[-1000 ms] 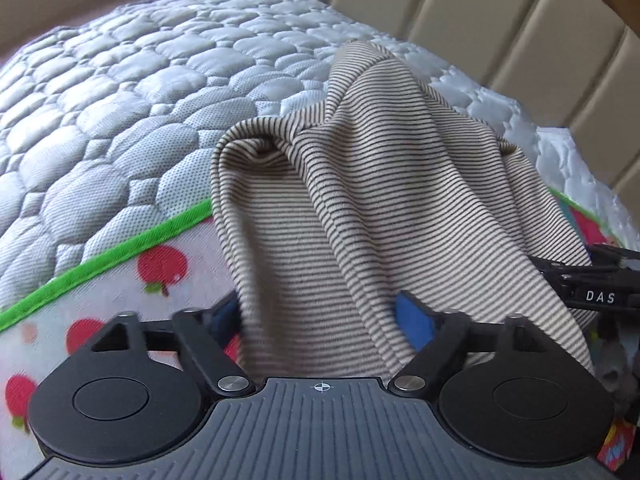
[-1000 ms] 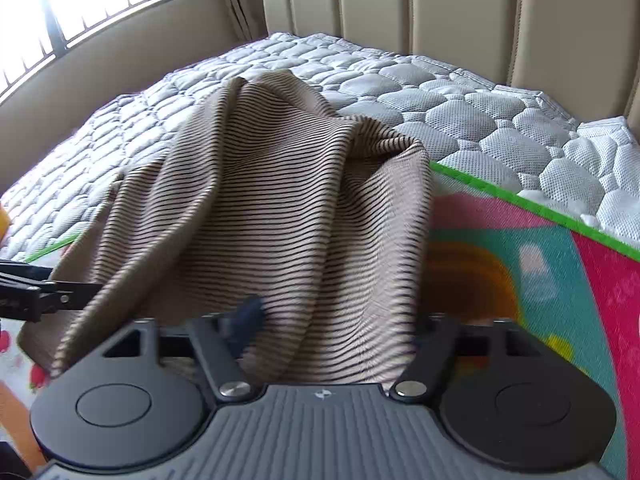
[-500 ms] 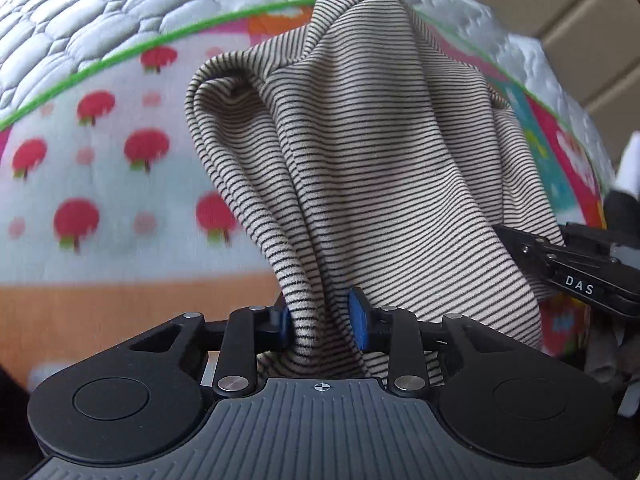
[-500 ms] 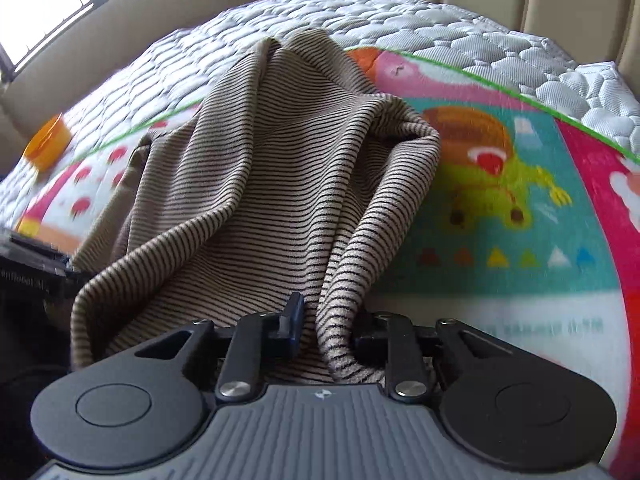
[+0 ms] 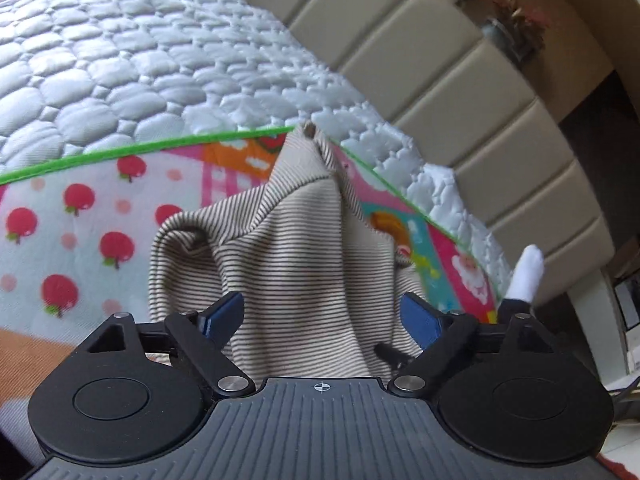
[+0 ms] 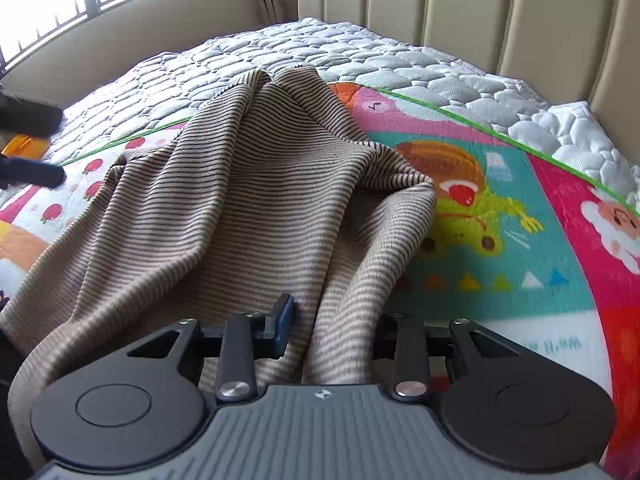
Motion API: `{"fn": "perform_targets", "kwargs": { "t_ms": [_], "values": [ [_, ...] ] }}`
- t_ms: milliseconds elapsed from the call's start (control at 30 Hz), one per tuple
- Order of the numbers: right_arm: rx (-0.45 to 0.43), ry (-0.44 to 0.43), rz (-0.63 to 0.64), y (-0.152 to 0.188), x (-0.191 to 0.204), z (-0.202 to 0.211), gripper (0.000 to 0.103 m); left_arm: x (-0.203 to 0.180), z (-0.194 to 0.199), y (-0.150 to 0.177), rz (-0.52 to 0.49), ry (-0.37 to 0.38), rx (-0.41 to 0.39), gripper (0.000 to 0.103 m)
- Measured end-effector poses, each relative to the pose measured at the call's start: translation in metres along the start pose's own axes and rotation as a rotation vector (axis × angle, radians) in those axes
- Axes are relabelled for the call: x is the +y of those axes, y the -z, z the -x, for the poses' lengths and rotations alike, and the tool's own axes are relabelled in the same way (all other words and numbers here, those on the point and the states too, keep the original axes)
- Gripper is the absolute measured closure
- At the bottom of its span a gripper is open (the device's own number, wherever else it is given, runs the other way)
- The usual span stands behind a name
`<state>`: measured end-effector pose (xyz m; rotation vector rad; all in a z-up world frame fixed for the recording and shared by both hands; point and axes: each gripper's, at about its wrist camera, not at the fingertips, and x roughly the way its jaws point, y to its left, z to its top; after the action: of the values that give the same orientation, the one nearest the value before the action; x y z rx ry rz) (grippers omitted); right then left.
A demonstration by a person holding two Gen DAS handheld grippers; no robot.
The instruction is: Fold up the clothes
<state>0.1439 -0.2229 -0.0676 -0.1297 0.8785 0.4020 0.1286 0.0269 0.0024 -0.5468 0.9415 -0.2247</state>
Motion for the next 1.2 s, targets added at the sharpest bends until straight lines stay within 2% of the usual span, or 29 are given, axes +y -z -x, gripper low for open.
{"fn": "perform_targets", "kwargs": {
  "t_ms": [133, 200, 233, 267, 300, 367, 433, 500, 533, 633, 700, 733, 800, 867, 933, 1067, 1200],
  "values": [
    [-0.014, -0.005, 0.029, -0.005, 0.003, -0.012, 0.07, 0.016, -0.042, 0.005, 0.067, -0.088, 0.034, 0.014],
    [-0.031, -0.021, 0.023, -0.003, -0.001, -0.013, 0.07, 0.022, -0.054, 0.009, 0.09, -0.081, 0.047, 0.014],
    [-0.042, -0.031, 0.019, -0.001, -0.003, -0.013, 0.069, 0.023, -0.057, 0.011, 0.094, -0.054, 0.051, 0.014],
    [-0.052, -0.04, 0.015, 0.001, -0.005, -0.013, 0.069, 0.022, -0.058, 0.011, 0.099, 0.006, 0.06, 0.014],
    [-0.059, -0.042, 0.015, 0.003, -0.005, -0.013, 0.068, 0.02, -0.058, 0.01, 0.105, 0.087, 0.072, 0.014],
    [-0.062, -0.035, 0.024, 0.003, -0.003, -0.014, 0.068, 0.016, -0.051, 0.002, 0.143, 0.225, 0.038, 0.013],
    [-0.06, -0.028, 0.034, 0.002, -0.001, -0.013, 0.068, 0.02, -0.036, -0.015, 0.222, 0.309, -0.062, 0.013],
    [-0.058, -0.021, 0.04, 0.002, 0.0, -0.013, 0.066, 0.042, -0.017, -0.038, 0.351, 0.328, -0.202, 0.013],
    [-0.057, -0.01, 0.043, 0.001, 0.001, -0.013, 0.065, 0.056, -0.005, -0.049, 0.409, 0.31, -0.283, 0.013],
    [-0.055, 0.031, 0.05, 0.0, 0.004, -0.014, 0.054, 0.107, 0.032, -0.076, 0.524, 0.171, -0.484, 0.011],
    [-0.054, 0.07, 0.052, 0.0, 0.004, -0.015, 0.032, 0.14, 0.054, -0.086, 0.574, 0.083, -0.516, 0.009],
    [-0.049, 0.091, 0.037, 0.0, 0.001, -0.017, 0.026, 0.156, 0.065, -0.089, 0.595, 0.036, -0.513, 0.008],
    [-0.03, 0.105, -0.015, -0.003, -0.007, -0.021, 0.006, 0.177, 0.08, -0.086, 0.603, -0.07, -0.487, 0.006],
    [-0.016, 0.077, -0.08, -0.004, -0.017, -0.024, 0.0, 0.186, 0.09, -0.079, 0.567, -0.162, -0.458, 0.005],
    [-0.019, 0.077, -0.09, -0.003, -0.017, -0.024, 0.0, 0.183, 0.089, -0.071, 0.528, -0.212, -0.416, 0.004],
    [0.029, 0.081, -0.091, -0.006, -0.017, -0.023, 0.0, 0.156, 0.061, -0.06, 0.507, -0.204, -0.324, 0.002],
    [0.093, 0.08, -0.094, -0.011, -0.018, -0.021, 0.0, 0.106, 0.019, -0.059, 0.549, -0.157, -0.312, 0.001]
  ]
}}
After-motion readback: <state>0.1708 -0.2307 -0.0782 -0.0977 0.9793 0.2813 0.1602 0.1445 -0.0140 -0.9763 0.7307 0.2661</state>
